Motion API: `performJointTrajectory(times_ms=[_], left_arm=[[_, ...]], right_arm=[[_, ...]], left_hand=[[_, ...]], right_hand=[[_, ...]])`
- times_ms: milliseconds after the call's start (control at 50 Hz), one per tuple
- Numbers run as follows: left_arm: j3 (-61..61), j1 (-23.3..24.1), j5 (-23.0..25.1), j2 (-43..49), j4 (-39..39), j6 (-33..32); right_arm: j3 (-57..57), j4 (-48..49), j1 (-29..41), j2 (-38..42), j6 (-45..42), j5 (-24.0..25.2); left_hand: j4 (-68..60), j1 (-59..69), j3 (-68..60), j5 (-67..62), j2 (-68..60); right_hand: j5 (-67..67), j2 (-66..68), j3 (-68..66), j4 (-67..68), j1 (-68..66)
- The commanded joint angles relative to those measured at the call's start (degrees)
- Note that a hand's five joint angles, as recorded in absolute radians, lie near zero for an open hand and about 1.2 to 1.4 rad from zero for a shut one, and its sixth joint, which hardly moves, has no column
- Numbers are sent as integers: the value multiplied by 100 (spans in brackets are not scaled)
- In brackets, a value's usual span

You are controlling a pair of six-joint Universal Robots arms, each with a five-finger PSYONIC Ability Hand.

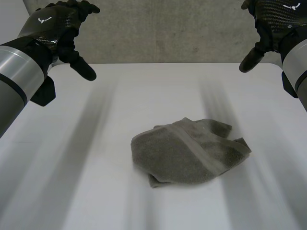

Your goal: Fold the towel.

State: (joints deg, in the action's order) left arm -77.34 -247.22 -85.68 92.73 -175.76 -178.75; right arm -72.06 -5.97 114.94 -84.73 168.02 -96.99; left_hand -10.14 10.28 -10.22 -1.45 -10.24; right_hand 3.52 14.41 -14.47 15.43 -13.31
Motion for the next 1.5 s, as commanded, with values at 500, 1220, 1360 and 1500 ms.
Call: performJointTrajectory(times_ms=[500, 1220, 1360, 1500], left_arm=[[18, 33, 139, 96, 104, -11], [-1495, 832, 975, 2399, -1249, -477], [-802, 1061, 712, 2312, -1881, -21], [516, 1053, -920, 1628, -2592, 165]], right_arm=[[88, -397, -77, 465, -584, 1313], [3039, -2497, 467, 4035, -946, 2230], [3663, -2217, 512, 3429, -920, 1939], [3718, -357, 433, 2139, -701, 896]], left_hand=[[-108, 94, -101, 23, -98], [-5197, 5183, -5189, -5066, -5187], [-6986, 6972, -6978, -6855, -6976], [-6986, 6972, -6978, -6855, -6976]], right_hand=[[-352, -441, 447, -543, 331], [6648, 6559, -6553, 6457, -6669], [6648, 6559, -6553, 6457, -6669], [6648, 6559, -6553, 6457, -6669]])
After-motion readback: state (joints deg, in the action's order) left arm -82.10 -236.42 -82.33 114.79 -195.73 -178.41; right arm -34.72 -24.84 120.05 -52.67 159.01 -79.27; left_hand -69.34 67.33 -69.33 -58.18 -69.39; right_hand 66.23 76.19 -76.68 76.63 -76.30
